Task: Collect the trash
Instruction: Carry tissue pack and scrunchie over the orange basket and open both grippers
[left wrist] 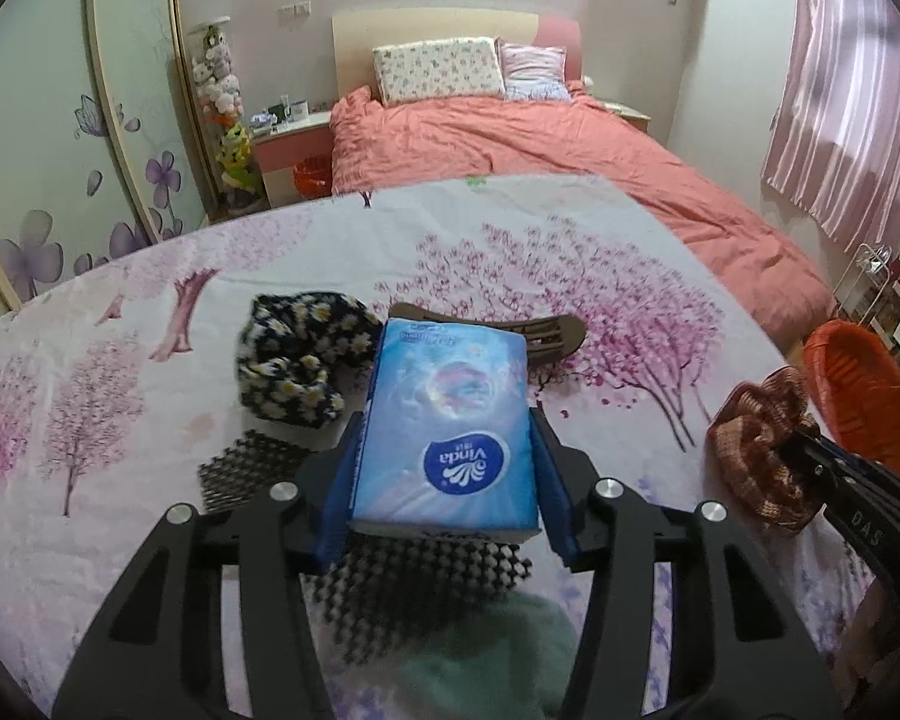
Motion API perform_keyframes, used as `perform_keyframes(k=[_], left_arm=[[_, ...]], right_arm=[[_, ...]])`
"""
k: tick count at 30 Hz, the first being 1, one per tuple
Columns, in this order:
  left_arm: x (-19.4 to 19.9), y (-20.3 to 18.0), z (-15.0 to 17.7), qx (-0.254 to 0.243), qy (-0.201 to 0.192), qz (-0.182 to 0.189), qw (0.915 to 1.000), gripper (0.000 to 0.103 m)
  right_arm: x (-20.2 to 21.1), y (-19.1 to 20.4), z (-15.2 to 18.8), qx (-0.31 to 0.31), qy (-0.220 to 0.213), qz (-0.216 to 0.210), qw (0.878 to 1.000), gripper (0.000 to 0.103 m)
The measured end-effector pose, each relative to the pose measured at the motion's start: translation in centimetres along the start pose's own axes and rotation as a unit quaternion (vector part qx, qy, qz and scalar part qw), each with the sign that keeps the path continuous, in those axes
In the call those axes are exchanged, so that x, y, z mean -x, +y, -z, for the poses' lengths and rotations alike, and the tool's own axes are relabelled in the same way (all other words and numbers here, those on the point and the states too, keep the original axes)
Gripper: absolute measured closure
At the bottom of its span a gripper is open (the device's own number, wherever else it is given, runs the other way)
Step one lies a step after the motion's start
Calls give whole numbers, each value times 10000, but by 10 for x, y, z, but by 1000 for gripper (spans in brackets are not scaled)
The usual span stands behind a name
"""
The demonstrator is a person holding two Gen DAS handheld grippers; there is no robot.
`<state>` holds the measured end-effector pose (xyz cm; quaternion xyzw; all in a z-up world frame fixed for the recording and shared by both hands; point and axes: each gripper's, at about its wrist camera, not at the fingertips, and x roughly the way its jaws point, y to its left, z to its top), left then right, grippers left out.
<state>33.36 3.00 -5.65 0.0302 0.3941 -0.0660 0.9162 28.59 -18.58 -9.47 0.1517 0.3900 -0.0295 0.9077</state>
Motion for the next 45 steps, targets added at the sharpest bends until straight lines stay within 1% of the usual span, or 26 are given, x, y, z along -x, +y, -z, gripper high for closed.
perform_keyframes(k=[6,10,12,19,24,30,36,40,45], left_arm=[[32,-5,-5,-2,-256,134,9996,52],[54,-14,-8,-52,-429,267,9987,52],[64,-20,-9,-83,-500,345,9981,52],[93,-49,-12,-194,-714,714,9947,52],[108,-78,-13,-320,-808,999,9912,52],[116,-117,-14,-471,-838,1361,9860,52],[117,-165,-13,-702,-819,1749,9787,52],[111,-198,-13,-807,-771,2036,9727,52],[98,-237,-9,-971,-659,2280,9666,52]], right_arm=[[40,3,-10,59,-433,-202,9988,89],[66,0,-16,49,-737,-244,9970,89],[81,-2,-18,56,-929,-216,9954,89],[119,-18,-23,28,-1398,-78,9901,89],[133,-33,-24,-16,-1626,97,9866,88],[146,-61,-24,-215,-1858,377,9816,88],[151,-94,-28,-460,-1981,707,9765,89],[149,-116,-29,-689,-2028,931,9723,88],[149,-135,-31,-896,-2077,1136,9674,88]])
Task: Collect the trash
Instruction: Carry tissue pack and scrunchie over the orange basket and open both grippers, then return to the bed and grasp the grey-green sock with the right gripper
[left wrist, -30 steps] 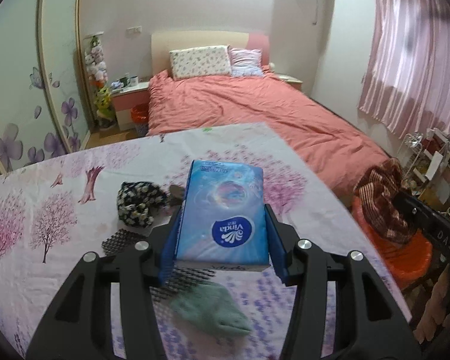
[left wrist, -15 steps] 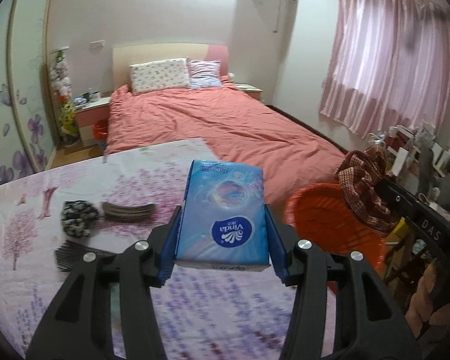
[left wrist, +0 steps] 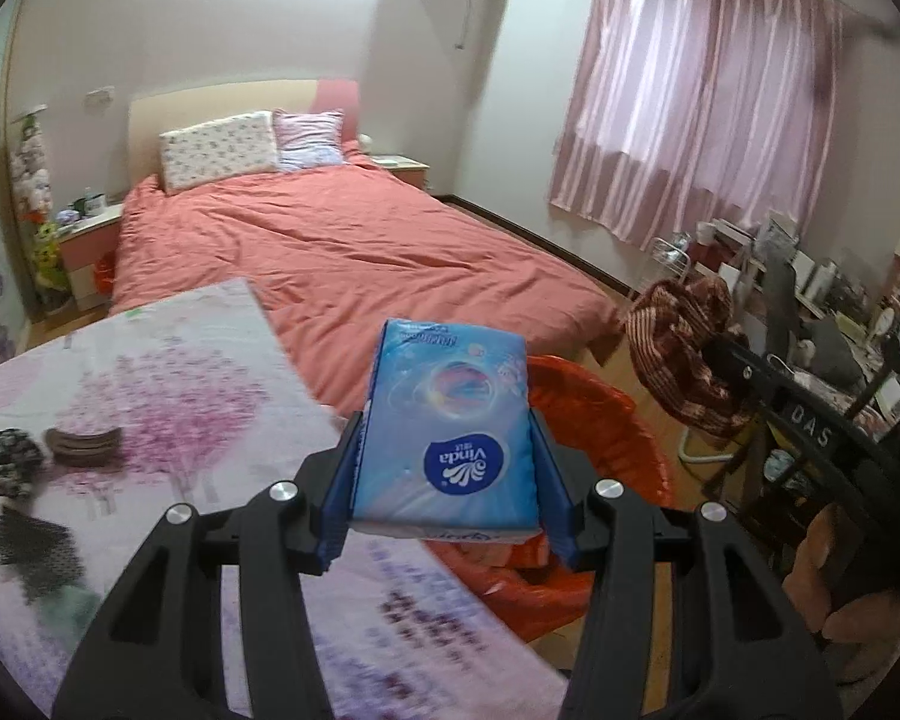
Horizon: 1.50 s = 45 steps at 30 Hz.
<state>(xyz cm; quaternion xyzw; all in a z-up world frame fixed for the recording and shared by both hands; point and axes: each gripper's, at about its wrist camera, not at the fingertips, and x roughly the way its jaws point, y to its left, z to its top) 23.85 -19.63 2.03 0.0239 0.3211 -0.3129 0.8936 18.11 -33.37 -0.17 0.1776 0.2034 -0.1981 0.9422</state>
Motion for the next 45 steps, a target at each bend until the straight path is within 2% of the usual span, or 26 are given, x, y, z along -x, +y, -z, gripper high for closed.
perform_keyframes(k=[6,9,12,14,16,18,26,35,40,45], left_arm=[[-38,-22,3,-56,197,129,9997,52],[-57,-26,5,-51,350,66,9994,50],[-70,-23,8,-63,470,-4,9989,44],[-75,-17,14,-63,540,-142,9984,42],[-76,-7,19,-42,571,-278,9980,42],[-74,1,21,-4,572,-391,9976,41],[-44,43,31,124,460,-881,9950,39],[-1,102,50,364,366,-1412,9886,38],[26,143,61,586,281,-1797,9816,38],[58,187,78,850,176,-2250,9705,36]], right_arm=[[-12,-17,-4,-185,4,171,9997,88],[-28,-26,-2,-247,212,137,9994,84],[-41,-30,4,-198,452,94,9987,74],[-43,-29,11,-110,555,127,9983,64],[-41,-30,15,-88,599,113,9981,59],[-39,-30,17,-73,629,117,9979,59],[-31,-9,11,212,576,22,9981,57],[-22,39,23,735,635,-307,9948,56],[-19,68,38,948,769,-582,9908,54],[-18,113,64,1316,1043,-1005,9807,53]])
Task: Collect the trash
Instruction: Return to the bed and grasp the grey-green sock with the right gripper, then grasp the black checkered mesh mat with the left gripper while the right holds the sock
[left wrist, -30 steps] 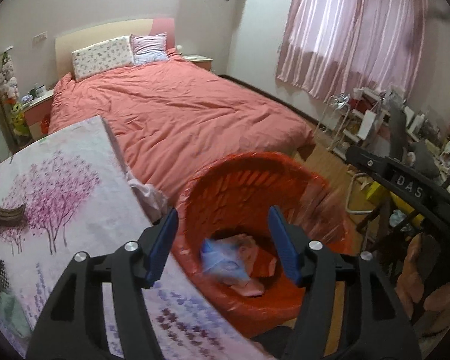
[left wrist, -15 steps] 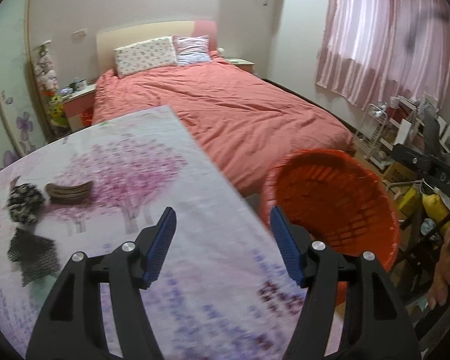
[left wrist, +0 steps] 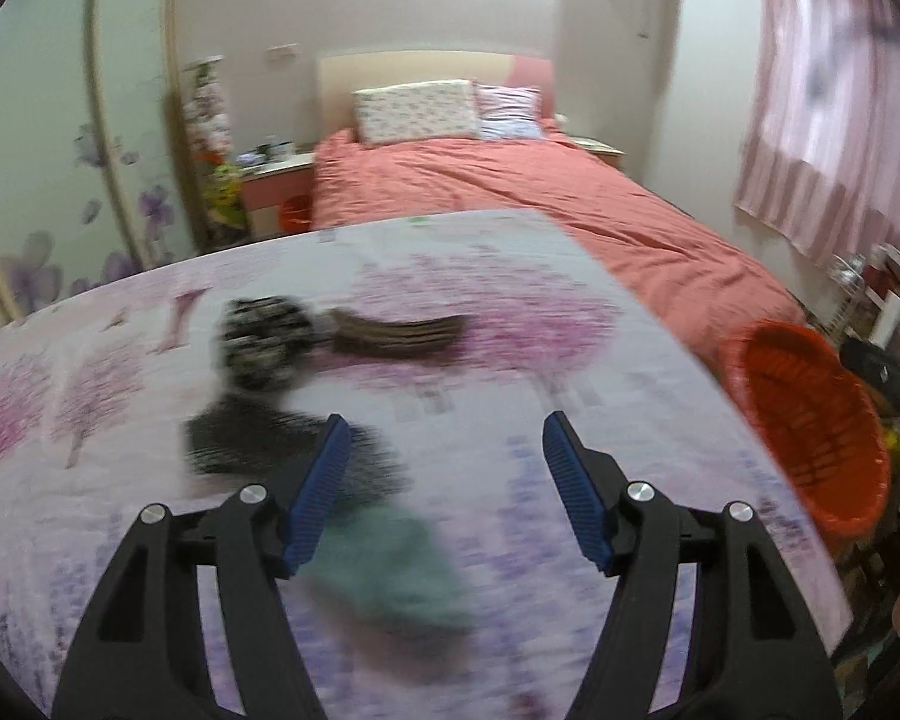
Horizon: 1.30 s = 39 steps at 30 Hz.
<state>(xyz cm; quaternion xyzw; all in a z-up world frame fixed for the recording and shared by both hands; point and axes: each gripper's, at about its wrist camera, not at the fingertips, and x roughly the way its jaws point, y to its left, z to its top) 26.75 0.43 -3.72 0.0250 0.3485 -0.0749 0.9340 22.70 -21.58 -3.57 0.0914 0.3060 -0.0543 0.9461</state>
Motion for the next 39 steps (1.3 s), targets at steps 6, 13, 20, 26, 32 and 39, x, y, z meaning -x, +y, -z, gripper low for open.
perform_keyframes(k=[6,13,20,26,32,39], left_arm=[[9,78,21,380,17,-631,9973,34],[18,145,40,857,144,-1036,9908,33],[24,178,53,1168,189,-1122,9866,33],[20,179,53,1218,229,-1047,9867,33],[10,158,45,1120,258,-839,9898,33],[-4,120,35,864,263,-609,9940,29]], right_arm=[[-16,62,15,426,384,-646,9963,52],[-30,140,37,962,768,-1359,9830,49],[-52,187,56,1380,1144,-1551,9715,49],[-63,188,66,1597,1382,-1348,9681,91],[-55,157,61,1545,1246,-851,9764,94],[-75,102,36,826,910,533,9910,94]])
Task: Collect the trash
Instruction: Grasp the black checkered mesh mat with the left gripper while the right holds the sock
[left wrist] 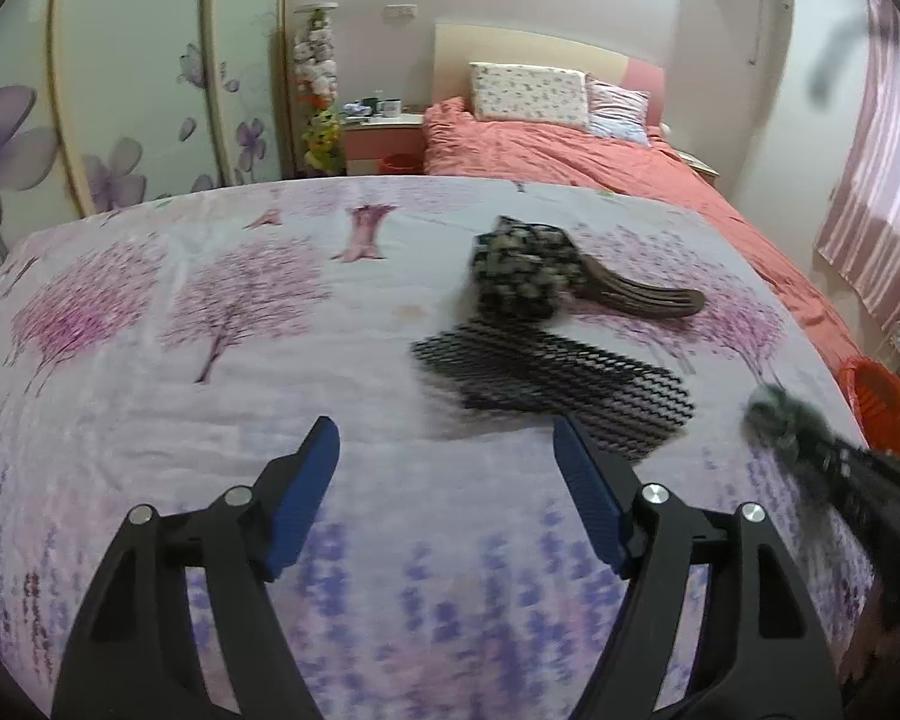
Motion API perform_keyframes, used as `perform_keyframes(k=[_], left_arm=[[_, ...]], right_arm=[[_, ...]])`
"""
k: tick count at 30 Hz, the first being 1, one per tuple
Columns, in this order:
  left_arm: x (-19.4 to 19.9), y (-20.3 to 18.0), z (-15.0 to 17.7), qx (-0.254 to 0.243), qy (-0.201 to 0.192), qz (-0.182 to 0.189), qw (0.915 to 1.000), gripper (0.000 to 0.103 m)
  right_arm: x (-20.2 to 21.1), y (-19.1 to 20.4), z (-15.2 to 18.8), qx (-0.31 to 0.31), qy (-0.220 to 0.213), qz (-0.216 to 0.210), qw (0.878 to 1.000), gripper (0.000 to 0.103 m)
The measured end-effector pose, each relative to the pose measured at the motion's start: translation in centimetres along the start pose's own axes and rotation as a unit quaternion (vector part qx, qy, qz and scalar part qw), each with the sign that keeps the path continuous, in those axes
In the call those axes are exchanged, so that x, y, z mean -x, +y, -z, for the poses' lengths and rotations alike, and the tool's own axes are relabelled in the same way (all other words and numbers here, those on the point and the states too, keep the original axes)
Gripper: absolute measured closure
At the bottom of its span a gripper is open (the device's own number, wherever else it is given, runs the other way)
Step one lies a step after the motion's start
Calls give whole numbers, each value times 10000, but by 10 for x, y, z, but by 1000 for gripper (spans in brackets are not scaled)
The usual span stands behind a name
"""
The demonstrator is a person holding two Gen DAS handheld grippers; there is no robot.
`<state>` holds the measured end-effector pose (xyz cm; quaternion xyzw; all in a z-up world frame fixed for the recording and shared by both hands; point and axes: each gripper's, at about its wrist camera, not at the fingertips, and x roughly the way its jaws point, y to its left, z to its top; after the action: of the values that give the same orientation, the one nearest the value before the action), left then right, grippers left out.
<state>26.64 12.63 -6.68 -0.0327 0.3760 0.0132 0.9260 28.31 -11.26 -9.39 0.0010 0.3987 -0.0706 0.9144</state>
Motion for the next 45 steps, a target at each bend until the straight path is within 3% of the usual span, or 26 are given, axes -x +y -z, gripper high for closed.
perform_keyframes(k=[4,9,18,34,39,45], left_arm=[[-11,-16,-7,-23,70,60,10000,29],[-28,-32,-16,-204,144,-21,9997,29],[-65,-43,-24,-284,651,-173,9973,29],[-67,-47,-21,-331,713,-217,9967,29],[-65,-54,-22,-520,626,-322,9962,34],[-66,-56,-21,-427,679,-9,9968,32]], right_arm=[[-15,-13,-4,-408,216,-41,9989,94],[-14,-11,-2,-465,221,-112,9986,94],[-15,-24,1,-602,228,-276,9975,93],[-18,-31,-2,-718,228,-428,9962,93],[-18,-31,-2,-713,228,-423,9963,93],[-19,-32,-2,-759,228,-483,9957,93]])
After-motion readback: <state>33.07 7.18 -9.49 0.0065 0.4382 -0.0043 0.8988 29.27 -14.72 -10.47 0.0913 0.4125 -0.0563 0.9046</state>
